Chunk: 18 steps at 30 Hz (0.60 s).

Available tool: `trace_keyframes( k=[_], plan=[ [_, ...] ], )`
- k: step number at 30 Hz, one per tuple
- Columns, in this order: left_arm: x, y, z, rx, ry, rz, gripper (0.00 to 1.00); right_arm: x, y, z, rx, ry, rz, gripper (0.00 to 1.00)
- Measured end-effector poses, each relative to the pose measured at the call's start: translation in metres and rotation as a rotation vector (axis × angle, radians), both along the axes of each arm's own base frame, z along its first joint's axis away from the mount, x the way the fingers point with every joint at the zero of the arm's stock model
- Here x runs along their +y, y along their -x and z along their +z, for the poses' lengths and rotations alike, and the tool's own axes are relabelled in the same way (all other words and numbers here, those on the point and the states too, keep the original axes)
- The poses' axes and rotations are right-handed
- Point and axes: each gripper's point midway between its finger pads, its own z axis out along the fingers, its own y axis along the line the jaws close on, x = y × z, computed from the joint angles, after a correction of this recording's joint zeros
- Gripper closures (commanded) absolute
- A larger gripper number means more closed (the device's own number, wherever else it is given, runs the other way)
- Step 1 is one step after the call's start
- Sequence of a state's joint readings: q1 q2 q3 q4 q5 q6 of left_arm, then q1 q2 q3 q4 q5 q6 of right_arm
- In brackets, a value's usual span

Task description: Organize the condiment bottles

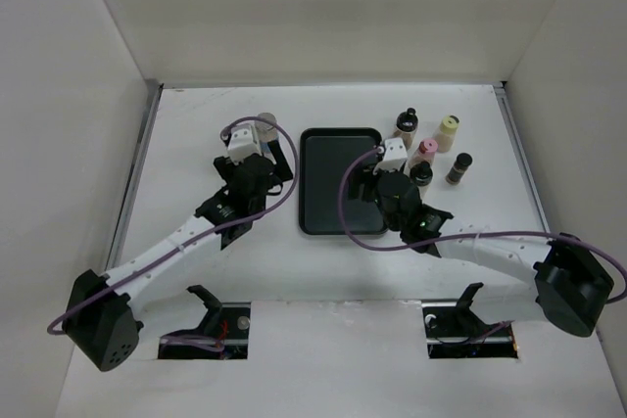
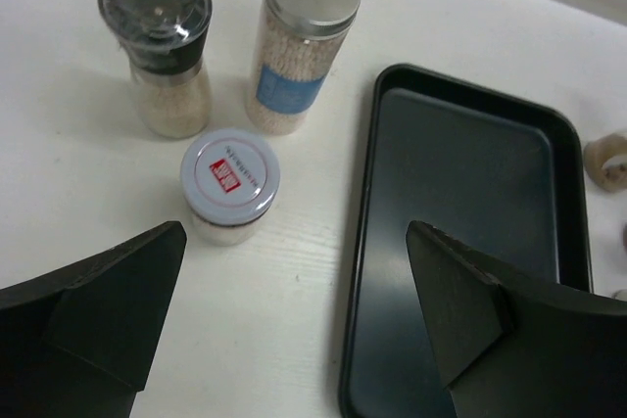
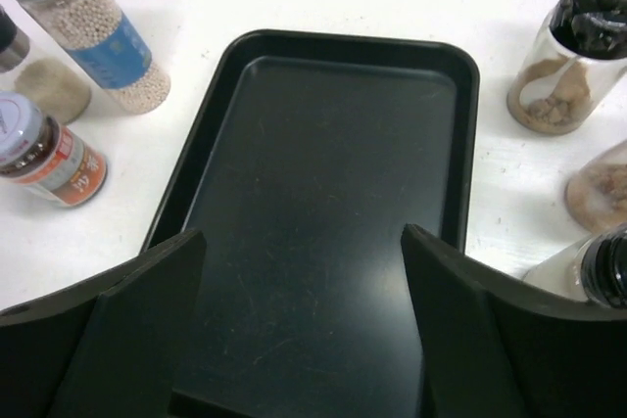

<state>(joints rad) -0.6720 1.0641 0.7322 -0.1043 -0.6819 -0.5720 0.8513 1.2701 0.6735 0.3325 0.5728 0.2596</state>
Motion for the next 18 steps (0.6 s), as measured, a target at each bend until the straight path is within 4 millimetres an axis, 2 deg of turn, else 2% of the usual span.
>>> trace_keyframes(
  k=[2, 4, 6, 9, 11, 12, 13, 14, 16, 18],
  plan=[
    [-0.004, -0.011, 0.005, -0.017, 0.005, 0.009, 0.0, 0.0, 0.0, 0.002, -0.007, -0.004, 0.003, 0.49],
    [-0.008, -0.023, 0.011, -0.033, 0.003, 0.017, 0.0, 0.002, 0.0, 0.005, -0.014, -0.018, 0.009, 0.68],
    [-0.011, -0.034, 0.019, -0.051, -0.002, 0.022, 0.0, 0.003, 0.001, 0.008, -0.018, -0.026, 0.016, 0.77],
    [-0.013, -0.051, 0.035, -0.086, -0.013, 0.032, 0.0, 0.004, 0.002, 0.009, -0.018, -0.036, 0.023, 0.8],
    [-0.013, -0.063, 0.043, -0.106, -0.019, 0.042, 0.02, 0.004, 0.002, 0.009, -0.016, -0.036, 0.026, 0.77],
    [-0.012, -0.07, 0.047, -0.113, -0.02, 0.045, 0.14, 0.005, 0.002, 0.009, -0.015, -0.037, 0.027, 0.72],
    [-0.012, -0.078, 0.049, -0.117, -0.021, 0.047, 0.28, 0.005, 0.003, 0.009, -0.014, -0.04, 0.028, 0.64],
    [-0.011, -0.084, 0.05, -0.119, -0.021, 0.05, 0.35, 0.005, 0.003, 0.009, -0.014, -0.043, 0.028, 0.54],
    [-0.01, -0.098, 0.048, -0.11, -0.034, 0.047, 0.34, 0.005, 0.003, 0.008, -0.013, -0.046, 0.027, 0.32],
    [-0.009, -0.109, 0.042, -0.094, -0.047, 0.048, 0.26, 0.005, 0.003, 0.008, -0.012, -0.046, 0.026, 0.2]
  ],
)
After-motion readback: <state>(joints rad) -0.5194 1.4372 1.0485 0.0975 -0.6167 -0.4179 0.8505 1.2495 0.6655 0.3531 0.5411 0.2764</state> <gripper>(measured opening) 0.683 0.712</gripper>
